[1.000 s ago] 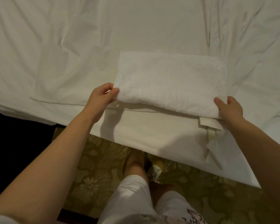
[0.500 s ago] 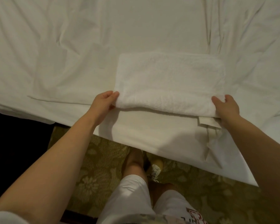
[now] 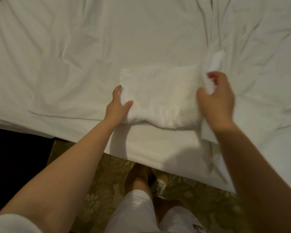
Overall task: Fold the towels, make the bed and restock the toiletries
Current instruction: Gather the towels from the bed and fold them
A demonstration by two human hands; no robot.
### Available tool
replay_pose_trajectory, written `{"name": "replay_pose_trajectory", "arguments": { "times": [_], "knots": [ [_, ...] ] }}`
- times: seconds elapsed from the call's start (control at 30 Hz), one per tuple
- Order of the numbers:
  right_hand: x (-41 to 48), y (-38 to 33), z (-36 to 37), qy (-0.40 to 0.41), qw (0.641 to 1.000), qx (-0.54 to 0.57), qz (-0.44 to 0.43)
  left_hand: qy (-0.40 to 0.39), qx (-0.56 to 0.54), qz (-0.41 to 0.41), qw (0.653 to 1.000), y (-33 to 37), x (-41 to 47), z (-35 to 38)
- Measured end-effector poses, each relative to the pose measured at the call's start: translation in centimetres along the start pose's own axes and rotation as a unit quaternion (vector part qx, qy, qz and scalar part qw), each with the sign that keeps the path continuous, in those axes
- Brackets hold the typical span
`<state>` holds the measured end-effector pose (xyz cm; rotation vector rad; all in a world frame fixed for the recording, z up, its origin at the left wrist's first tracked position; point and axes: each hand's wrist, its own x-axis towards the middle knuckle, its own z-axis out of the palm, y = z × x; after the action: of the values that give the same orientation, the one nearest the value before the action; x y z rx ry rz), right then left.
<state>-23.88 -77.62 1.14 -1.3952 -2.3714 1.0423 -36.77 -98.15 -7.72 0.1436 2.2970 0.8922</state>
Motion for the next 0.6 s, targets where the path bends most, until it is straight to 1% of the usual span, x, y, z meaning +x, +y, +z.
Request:
{"name": "replay_pose_trajectory", "arguments": {
  "times": [0.07, 0.13, 0.2, 0.27, 0.3, 0.33, 0.37, 0.4, 0.43, 0.47, 0.5, 0.53, 0.6],
  "knots": [
    [-2.1, -3.4, 3.5, -0.029, 0.995, 0.010, -0.094, -0.024, -0.061, 0.037, 0.997, -0.3, -0.4, -0.4],
    [-3.7, -5.6, 7.6, -0.084, 0.982, 0.009, -0.167, -0.086, -0.099, 0.039, 0.991, -0.9, -0.5, -1.0],
    [-4.7, -6.2, 11.6, -0.153, 0.969, -0.035, -0.189, -0.126, -0.062, 0.031, 0.990, -1.7, -0.3, -1.2],
    [-5.9, -5.3, 14.8, -0.218, 0.949, -0.079, -0.213, -0.097, 0.032, 0.034, 0.994, -2.2, 0.0, -1.0],
    [-6.5, -4.7, 15.8, -0.234, 0.941, -0.078, -0.233, -0.075, 0.047, 0.024, 0.996, -2.5, 0.1, -0.7],
    [-6.7, -4.1, 16.3, -0.240, 0.939, -0.059, -0.240, -0.067, 0.021, 0.013, 0.997, -2.9, 0.1, -0.6],
    [-6.6, -3.9, 16.2, -0.243, 0.942, -0.030, -0.230, -0.072, -0.051, -0.010, 0.996, -3.2, 0.2, -0.7],
    [-6.3, -3.7, 16.0, -0.246, 0.945, -0.002, -0.214, -0.083, -0.156, -0.047, 0.983, -3.3, 0.3, -1.1],
    [-6.0, -3.7, 15.8, -0.246, 0.948, 0.023, -0.203, -0.097, -0.274, -0.093, 0.952, -3.0, 0.4, -1.6],
    [-5.8, -3.6, 15.4, -0.249, 0.947, 0.041, -0.200, -0.119, -0.385, -0.142, 0.904, -2.8, 0.5, -2.2],
    [-5.9, -3.7, 14.9, -0.254, 0.943, 0.051, -0.210, -0.136, -0.446, -0.170, 0.868, -2.4, 0.8, -2.7],
    [-6.3, -3.6, 14.5, -0.256, 0.935, 0.056, -0.237, -0.156, -0.457, -0.177, 0.858, -2.0, 1.0, -3.2],
    [-7.3, -2.9, 14.3, -0.266, 0.914, 0.037, -0.303, -0.193, -0.418, -0.158, 0.873, -0.7, 1.6, -3.5]
  ]
}}
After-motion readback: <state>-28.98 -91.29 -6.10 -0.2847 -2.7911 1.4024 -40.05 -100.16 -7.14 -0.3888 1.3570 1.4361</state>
